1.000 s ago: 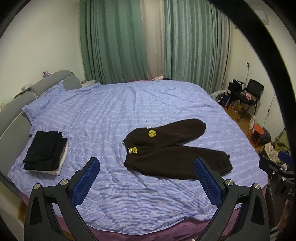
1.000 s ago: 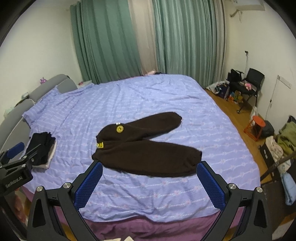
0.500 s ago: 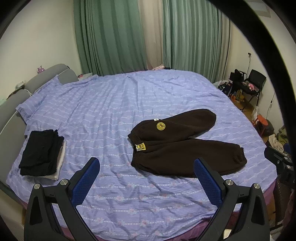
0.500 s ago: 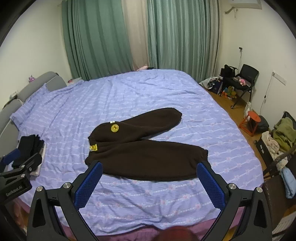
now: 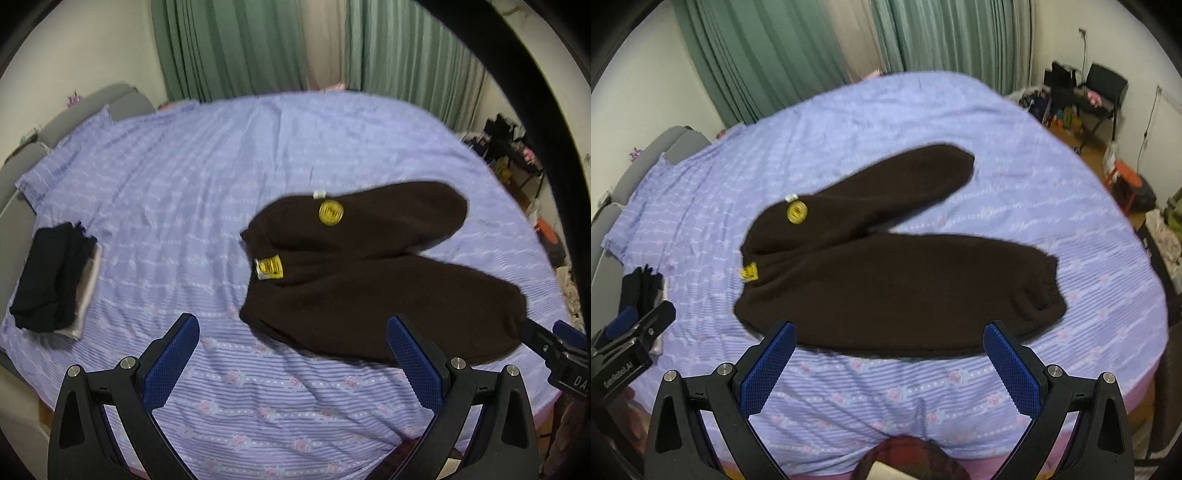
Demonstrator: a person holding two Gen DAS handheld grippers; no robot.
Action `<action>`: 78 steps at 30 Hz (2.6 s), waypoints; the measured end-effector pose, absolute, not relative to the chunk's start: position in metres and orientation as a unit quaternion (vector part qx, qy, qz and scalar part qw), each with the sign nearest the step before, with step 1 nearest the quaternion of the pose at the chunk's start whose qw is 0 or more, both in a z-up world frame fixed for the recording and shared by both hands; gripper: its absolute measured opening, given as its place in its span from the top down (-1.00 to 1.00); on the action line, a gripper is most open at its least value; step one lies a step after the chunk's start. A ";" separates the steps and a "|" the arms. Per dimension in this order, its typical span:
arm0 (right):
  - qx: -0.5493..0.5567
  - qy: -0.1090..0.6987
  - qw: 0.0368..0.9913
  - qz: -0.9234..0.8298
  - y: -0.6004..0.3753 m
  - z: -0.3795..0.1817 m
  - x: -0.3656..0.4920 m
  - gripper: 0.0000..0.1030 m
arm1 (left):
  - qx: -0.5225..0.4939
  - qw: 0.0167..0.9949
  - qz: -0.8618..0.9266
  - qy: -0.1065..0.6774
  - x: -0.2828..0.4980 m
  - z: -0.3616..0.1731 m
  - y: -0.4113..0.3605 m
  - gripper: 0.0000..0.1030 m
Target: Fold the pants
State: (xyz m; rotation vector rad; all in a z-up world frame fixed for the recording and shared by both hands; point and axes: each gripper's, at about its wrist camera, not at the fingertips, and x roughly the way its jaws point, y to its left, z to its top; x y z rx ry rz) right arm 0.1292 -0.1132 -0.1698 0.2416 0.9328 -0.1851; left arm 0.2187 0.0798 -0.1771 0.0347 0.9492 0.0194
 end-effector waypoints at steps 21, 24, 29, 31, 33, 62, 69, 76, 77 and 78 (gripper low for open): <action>0.300 0.517 0.782 -0.177 -0.200 -0.336 0.171 -0.68 | -0.138 0.795 0.024 0.591 0.296 -0.350 0.082 -0.65; 0.298 0.523 0.776 -0.189 -0.200 -0.335 0.175 -0.38 | -0.165 0.789 0.024 0.591 0.302 -0.349 0.089 -0.26; 0.277 0.531 0.781 -0.174 -0.202 -0.323 0.170 0.38 | -0.175 0.789 0.001 0.589 0.303 -0.337 0.088 0.64; 0.274 0.526 0.790 -0.158 -0.202 -0.312 0.167 0.82 | -0.166 0.793 -0.002 0.586 0.299 -0.330 0.086 0.68; 0.265 0.520 0.798 -0.152 -0.200 -0.296 0.163 0.83 | -0.166 0.795 -0.008 0.584 0.293 -0.320 0.086 0.69; 0.270 0.497 0.786 -0.250 -0.266 -0.330 0.166 0.60 | -0.024 0.833 -0.032 0.552 0.263 -0.255 0.042 0.70; 0.242 0.467 0.820 -0.227 -0.263 -0.263 0.158 0.76 | -0.039 0.829 -0.033 0.557 0.253 -0.243 0.056 0.70; 0.197 0.408 0.868 -0.203 -0.238 -0.160 0.135 0.77 | -0.050 0.820 -0.037 0.569 0.231 -0.233 0.066 0.70; 0.189 0.402 0.873 -0.202 -0.235 -0.152 0.131 0.77 | -0.058 0.815 -0.035 0.575 0.230 -0.233 0.067 0.69; 0.180 0.392 0.880 -0.200 -0.233 -0.142 0.136 0.77 | -0.071 0.810 -0.032 0.581 0.231 -0.233 0.069 0.69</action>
